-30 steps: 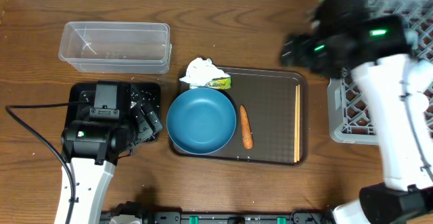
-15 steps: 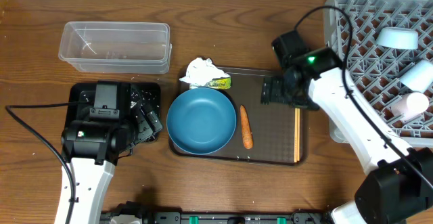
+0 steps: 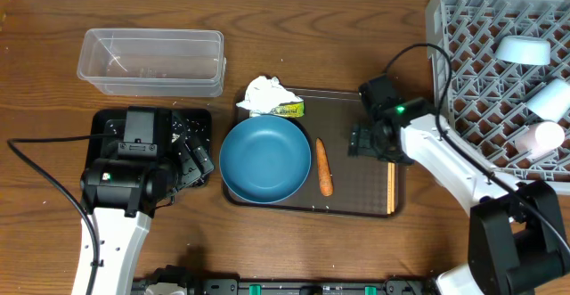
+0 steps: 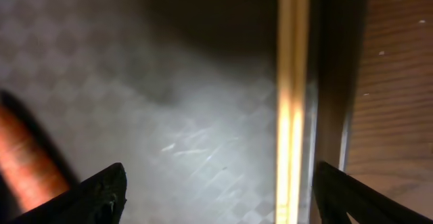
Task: Sort waste into correct bins and load items into the dishwasher rack
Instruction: 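Move the right gripper back over the brown tray near the carrot, then lower the right gripper and grasp a wooden chopstick on the tray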
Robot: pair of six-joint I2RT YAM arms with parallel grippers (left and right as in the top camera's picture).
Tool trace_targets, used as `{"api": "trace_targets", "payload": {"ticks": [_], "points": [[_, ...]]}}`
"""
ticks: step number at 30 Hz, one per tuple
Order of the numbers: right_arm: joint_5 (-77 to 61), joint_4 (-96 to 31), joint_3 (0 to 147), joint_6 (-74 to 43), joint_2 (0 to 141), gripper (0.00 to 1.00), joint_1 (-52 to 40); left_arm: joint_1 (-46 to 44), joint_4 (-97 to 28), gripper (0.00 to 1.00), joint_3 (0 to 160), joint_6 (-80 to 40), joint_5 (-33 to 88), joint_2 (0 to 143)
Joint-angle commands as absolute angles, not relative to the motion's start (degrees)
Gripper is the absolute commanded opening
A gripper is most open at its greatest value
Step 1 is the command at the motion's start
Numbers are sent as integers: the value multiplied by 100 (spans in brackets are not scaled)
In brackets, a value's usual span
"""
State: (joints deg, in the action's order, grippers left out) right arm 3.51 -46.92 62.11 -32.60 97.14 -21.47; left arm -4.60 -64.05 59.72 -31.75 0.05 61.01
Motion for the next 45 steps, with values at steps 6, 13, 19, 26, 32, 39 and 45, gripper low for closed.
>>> {"api": "trace_targets", "payload": {"ticks": [6,13,19,26,32,39,45], "points": [[137,-4499,6123,-2818,10036,86,-1835,-440,-6410,99,6045,-3225,1,6099],[121,-4388,6121,-2821,10165,86,-1883,-440,-6410,99,6045,-3225,1,6099],[121,-4383,6114,-2821,10182,85,-1883,-440,-6410,99,6045,-3225,1,6099],[58,-4348,6097,-2821,10237,85,-1883,-440,-6410,99,6045,-3225,1,6099],[56,-4344,6088,-2821,10239,85,-1883,-440,-6410,100,6045,-3225,1,6099],[-1,-4165,5935,-2821,10239,84,-1988,-440,-6410,99,6045,-3225,1,6099],[19,-4104,5911,-2823,10239,83,-2012,-440,-6410,99,6045,-3225,1,6099]]}}
